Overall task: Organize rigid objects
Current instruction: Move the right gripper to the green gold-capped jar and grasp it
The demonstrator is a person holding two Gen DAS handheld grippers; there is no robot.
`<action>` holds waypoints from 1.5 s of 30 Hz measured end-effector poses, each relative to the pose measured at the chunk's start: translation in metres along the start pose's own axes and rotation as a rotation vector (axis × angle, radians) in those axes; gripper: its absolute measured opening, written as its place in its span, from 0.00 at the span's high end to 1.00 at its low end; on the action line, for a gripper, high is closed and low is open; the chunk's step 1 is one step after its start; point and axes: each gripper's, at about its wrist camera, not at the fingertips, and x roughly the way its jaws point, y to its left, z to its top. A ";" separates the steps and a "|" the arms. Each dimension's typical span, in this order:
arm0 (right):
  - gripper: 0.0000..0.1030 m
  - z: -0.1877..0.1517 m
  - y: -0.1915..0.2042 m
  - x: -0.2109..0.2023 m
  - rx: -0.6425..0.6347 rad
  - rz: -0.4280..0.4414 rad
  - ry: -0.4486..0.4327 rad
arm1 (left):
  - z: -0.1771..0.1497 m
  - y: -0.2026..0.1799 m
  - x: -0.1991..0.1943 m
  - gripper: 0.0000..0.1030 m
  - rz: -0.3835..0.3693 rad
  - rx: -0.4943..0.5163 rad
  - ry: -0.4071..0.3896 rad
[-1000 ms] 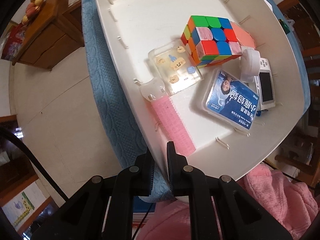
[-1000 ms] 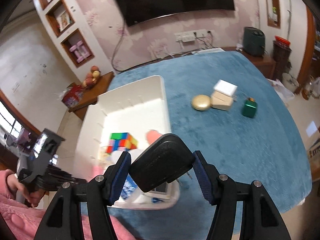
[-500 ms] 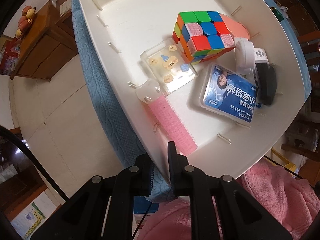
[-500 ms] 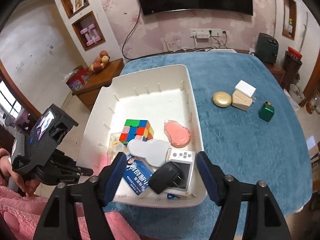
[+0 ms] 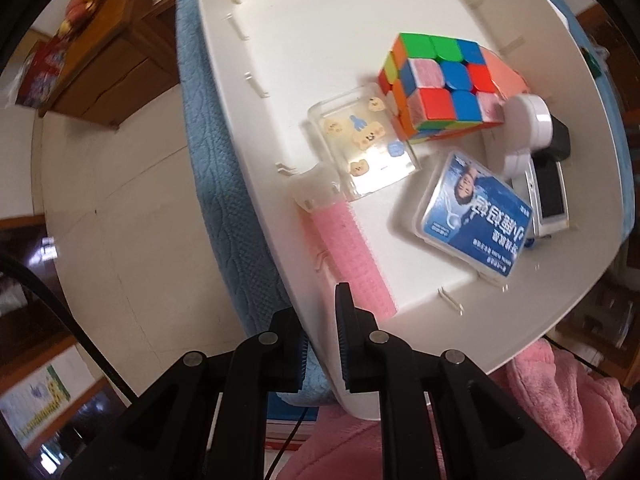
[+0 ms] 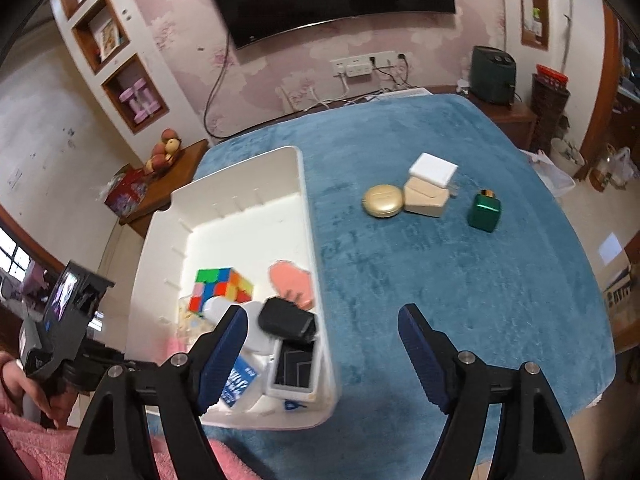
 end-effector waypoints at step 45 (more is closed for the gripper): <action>0.54 0.102 -0.212 0.164 0.399 0.030 0.288 | 0.000 0.050 0.002 0.82 0.107 -0.608 -0.016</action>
